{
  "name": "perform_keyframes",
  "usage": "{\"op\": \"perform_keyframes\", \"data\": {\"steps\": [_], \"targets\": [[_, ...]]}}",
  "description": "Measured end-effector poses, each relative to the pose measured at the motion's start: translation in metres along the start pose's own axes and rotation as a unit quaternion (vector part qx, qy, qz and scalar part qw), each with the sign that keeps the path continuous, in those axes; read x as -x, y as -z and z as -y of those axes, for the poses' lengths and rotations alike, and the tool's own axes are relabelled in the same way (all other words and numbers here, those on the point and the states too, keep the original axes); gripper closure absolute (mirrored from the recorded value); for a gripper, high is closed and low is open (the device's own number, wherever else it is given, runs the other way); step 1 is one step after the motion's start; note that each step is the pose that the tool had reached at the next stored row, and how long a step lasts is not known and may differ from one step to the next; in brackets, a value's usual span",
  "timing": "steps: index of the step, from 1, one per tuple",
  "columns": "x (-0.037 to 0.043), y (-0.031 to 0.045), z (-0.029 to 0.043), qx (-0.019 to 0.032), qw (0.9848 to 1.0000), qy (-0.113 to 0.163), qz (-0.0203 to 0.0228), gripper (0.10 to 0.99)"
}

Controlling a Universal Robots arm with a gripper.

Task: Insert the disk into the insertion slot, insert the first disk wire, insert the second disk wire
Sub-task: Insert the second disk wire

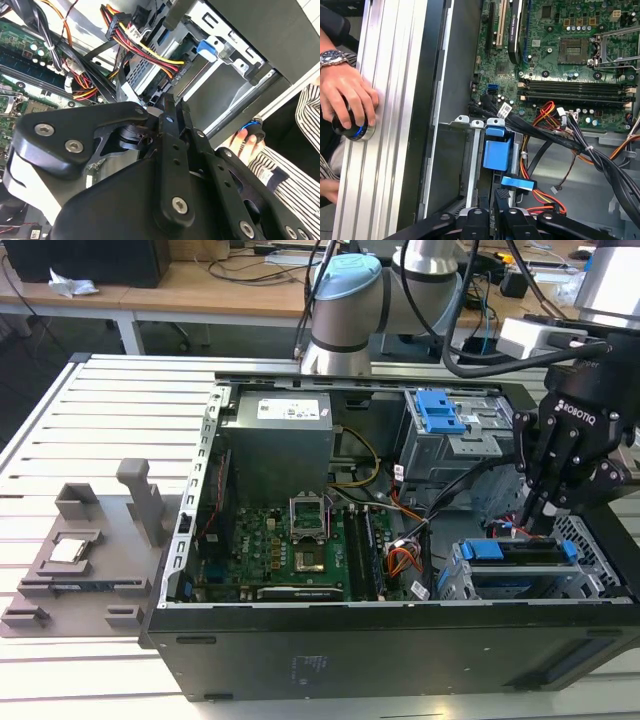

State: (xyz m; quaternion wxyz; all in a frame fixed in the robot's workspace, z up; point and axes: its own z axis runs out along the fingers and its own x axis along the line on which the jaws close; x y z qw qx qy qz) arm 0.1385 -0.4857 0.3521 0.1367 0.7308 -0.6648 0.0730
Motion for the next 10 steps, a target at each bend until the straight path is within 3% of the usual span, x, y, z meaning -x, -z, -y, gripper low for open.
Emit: {"op": "perform_keyframes", "data": {"steps": [3, 4, 5, 6, 9, 10], "targets": [[0.0, 0.0, -0.0001, 0.0, 1.0, 0.0, 0.0, 0.878], [0.0, 0.0, -0.0001, 0.0, 1.0, 0.0, 0.0, 0.761], [0.0001, 0.0, -0.0001, 0.0, 1.0, 0.0, 0.0, 0.761], [0.0014, 0.0001, -0.0006, 0.0001, 1.0, 0.0, -0.0001, 0.698], [0.0134, 0.0015, -0.0045, 0.0001, 1.0, 0.0, -0.0009, 0.698], [0.016, -0.0001, -0.0101, 0.0001, 1.0, 0.0, -0.0017, 0.698]]}}
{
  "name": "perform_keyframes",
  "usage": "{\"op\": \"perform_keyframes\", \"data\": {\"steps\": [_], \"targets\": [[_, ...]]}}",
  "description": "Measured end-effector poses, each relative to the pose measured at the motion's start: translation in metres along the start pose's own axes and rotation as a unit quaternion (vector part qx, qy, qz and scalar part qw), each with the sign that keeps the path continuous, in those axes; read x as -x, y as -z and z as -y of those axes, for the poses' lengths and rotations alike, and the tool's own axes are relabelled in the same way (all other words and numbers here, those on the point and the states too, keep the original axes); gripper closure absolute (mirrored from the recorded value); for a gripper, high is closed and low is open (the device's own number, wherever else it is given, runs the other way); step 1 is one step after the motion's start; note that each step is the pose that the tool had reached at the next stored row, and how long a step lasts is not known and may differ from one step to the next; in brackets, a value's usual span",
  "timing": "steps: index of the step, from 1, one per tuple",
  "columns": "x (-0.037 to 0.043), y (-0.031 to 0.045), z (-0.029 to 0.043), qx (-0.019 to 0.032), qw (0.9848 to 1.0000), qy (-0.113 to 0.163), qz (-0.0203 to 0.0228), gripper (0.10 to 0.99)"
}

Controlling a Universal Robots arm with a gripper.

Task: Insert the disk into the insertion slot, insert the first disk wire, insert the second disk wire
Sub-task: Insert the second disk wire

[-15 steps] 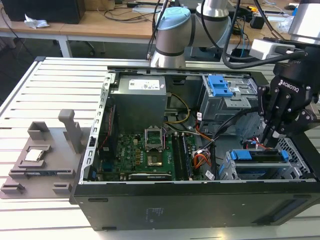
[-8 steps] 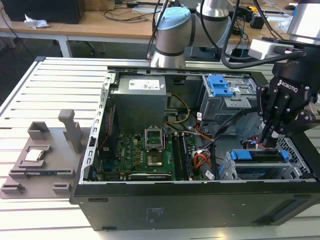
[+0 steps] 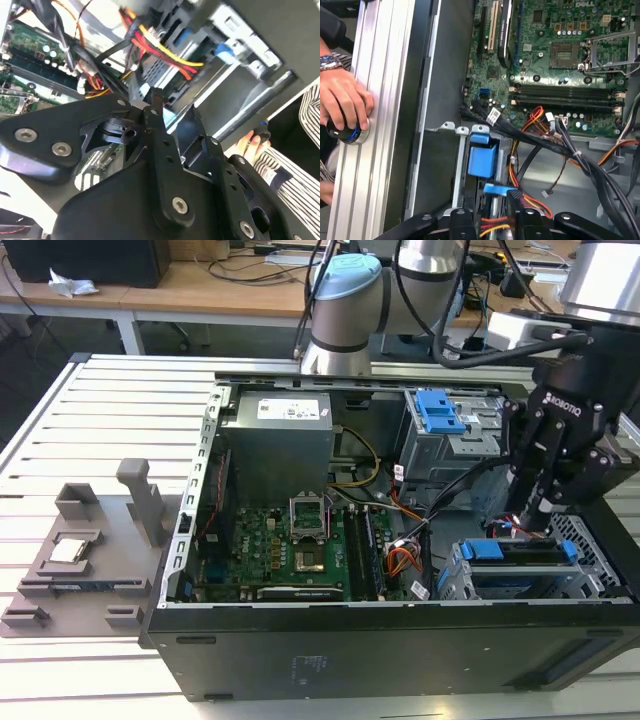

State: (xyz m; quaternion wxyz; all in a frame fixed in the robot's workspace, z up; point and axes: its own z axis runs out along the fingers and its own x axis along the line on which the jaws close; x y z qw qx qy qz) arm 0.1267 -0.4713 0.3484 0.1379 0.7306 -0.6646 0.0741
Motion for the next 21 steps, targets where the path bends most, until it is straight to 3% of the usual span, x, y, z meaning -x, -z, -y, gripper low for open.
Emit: {"op": "perform_keyframes", "data": {"steps": [2, 5, 7, 8, 10, 17, 19, 21], "targets": [[0.0013, -0.0032, -0.0046, -0.0003, 1.0, 0.001, -0.0005, 0.698], [0.004, -0.011, -0.0057, -0.001, 1.0, 0.004, -0.0016, 0.698], [0.0056, -0.0166, -0.0052, -0.0014, 1.0, 0.006, -0.0069, 0.698], [0.0062, -0.0183, -0.0051, -0.0009, 0.9999, 0.007, -0.0134, 0.698], [0.0065, -0.0194, -0.005, -0.0006, 0.9998, 0.007, -0.017, 0.698], [0.0065, -0.0194, -0.005, -0.0006, 0.9998, 0.007, -0.0171, 0.714], [0.0065, -0.0194, -0.0049, -0.0006, 0.9998, 0.007, -0.0172, 0.843], [0.0065, -0.0195, -0.0049, -0.0006, 0.9998, 0.007, -0.0172, 0.89]]}}
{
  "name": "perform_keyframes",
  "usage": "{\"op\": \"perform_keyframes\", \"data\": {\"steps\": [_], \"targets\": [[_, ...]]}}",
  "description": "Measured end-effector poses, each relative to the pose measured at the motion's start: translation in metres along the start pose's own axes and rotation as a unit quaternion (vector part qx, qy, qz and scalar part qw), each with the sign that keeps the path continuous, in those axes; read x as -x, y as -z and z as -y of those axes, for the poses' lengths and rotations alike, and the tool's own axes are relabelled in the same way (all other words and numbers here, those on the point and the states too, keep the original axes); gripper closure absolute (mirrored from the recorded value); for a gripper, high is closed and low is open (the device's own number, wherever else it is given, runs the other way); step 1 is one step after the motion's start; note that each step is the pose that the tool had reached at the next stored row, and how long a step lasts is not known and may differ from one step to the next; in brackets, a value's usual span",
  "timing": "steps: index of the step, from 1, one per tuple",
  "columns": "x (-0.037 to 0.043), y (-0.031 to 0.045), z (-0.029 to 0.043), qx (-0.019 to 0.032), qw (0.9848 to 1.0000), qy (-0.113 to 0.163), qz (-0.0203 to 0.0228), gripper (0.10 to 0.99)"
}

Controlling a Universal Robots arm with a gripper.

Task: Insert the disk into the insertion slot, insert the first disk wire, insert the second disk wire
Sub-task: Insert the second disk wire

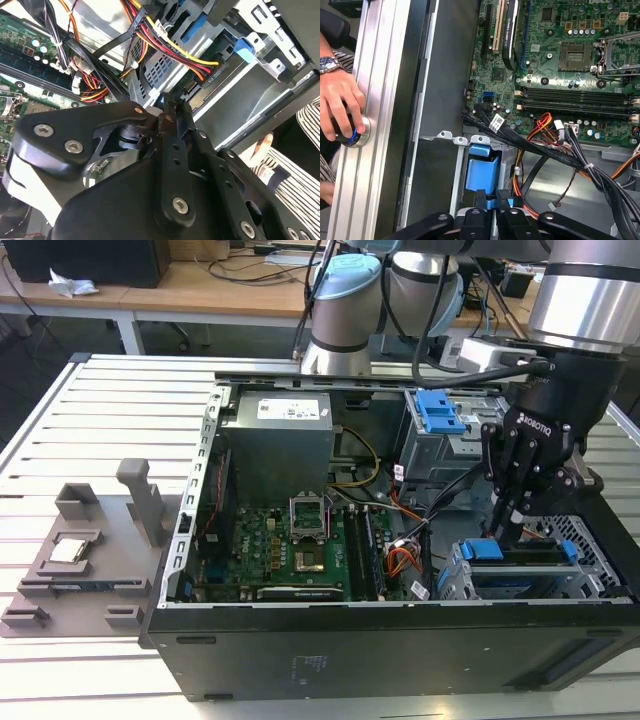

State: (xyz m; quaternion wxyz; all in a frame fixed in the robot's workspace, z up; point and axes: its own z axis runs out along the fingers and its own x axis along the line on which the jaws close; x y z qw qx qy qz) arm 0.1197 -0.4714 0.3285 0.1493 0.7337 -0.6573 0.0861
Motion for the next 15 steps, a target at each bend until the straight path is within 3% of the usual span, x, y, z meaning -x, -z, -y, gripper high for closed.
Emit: {"op": "perform_keyframes", "data": {"steps": [2, 4, 6, 8, 10, 12, 15], "targets": [[0.0, 0.0, 0.0, 0.0, 1.0, 0.0, -0.0001, 0.89], [-0.0023, 0.0069, -0.0008, 0.0, 1.0, 0.0, -0.0001, 0.89], [-0.0034, 0.0086, -0.0007, 0.0001, 1.0, 0.0, 0.0, 0.89], [-0.0057, 0.0073, 0.0001, 0.0014, 1.0, 0.001, 0.0055, 0.89], [-0.0084, 0.0051, 0.0044, 0.0026, 0.9999, 0.002, 0.0168, 0.89], [-0.0096, 0.0057, 0.0129, 0.0046, 0.9998, 0.002, 0.0171, 0.89], [-0.01, 0.0057, 0.0162, 0.0072, 0.9998, -0.003, 0.0179, 0.89]]}}
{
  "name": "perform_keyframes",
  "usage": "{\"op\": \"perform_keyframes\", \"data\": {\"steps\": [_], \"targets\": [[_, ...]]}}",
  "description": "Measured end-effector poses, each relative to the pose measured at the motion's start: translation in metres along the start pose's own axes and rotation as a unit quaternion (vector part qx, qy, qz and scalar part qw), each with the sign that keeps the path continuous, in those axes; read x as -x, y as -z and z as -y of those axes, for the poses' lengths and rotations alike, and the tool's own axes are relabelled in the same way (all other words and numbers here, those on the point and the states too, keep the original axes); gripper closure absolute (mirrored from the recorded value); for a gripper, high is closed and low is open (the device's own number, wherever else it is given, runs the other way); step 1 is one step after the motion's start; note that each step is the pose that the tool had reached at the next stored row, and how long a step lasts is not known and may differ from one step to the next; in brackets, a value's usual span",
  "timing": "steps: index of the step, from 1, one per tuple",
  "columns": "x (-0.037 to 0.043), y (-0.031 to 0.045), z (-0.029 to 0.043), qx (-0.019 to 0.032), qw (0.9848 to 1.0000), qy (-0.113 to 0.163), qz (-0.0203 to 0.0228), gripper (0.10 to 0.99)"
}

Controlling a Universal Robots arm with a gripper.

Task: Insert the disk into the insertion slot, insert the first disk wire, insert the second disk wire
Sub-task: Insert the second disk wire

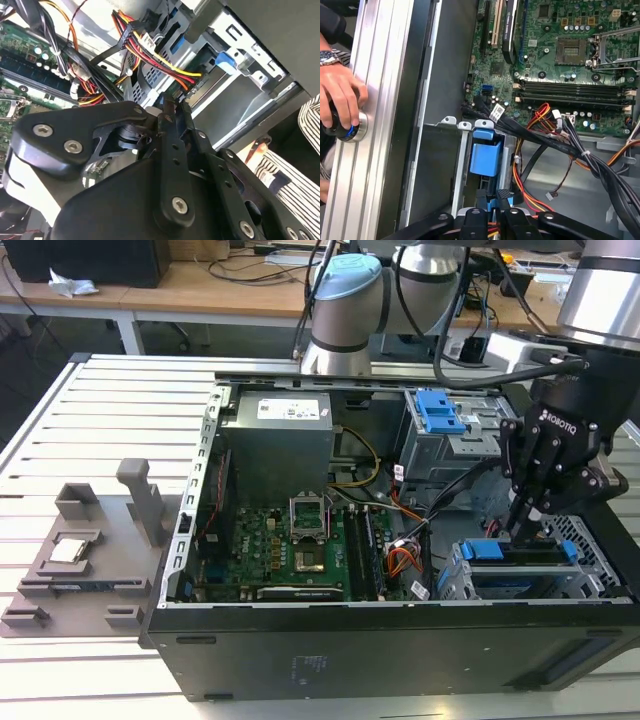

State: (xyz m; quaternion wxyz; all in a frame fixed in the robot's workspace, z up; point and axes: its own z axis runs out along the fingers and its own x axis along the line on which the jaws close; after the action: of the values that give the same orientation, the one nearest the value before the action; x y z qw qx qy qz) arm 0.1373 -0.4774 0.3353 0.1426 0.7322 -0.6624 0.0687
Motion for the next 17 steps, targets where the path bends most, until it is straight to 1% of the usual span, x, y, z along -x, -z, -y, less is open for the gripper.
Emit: {"op": "perform_keyframes", "data": {"steps": [5, 7, 11, 12, 13, 17], "targets": [[0.0002, -0.001, 0.0005, 0.0085, 0.9996, -0.028, 0.0034, 0.89], [-0.0002, -0.0011, 0.0051, 0.0104, 0.9995, -0.03, 0.0038, 0.89], [-0.0002, -0.0011, 0.0051, 0.0104, 0.9995, -0.03, 0.0041, 0.89], [-0.0002, -0.0011, 0.0051, 0.0104, 0.9995, -0.03, 0.0041, 0.902], [-0.0002, -0.0011, 0.0051, 0.0104, 0.9995, -0.03, 0.0042, 0.941], [-0.0002, -0.0011, 0.0051, 0.0104, 0.9995, -0.03, 0.0044, 0.941]]}}
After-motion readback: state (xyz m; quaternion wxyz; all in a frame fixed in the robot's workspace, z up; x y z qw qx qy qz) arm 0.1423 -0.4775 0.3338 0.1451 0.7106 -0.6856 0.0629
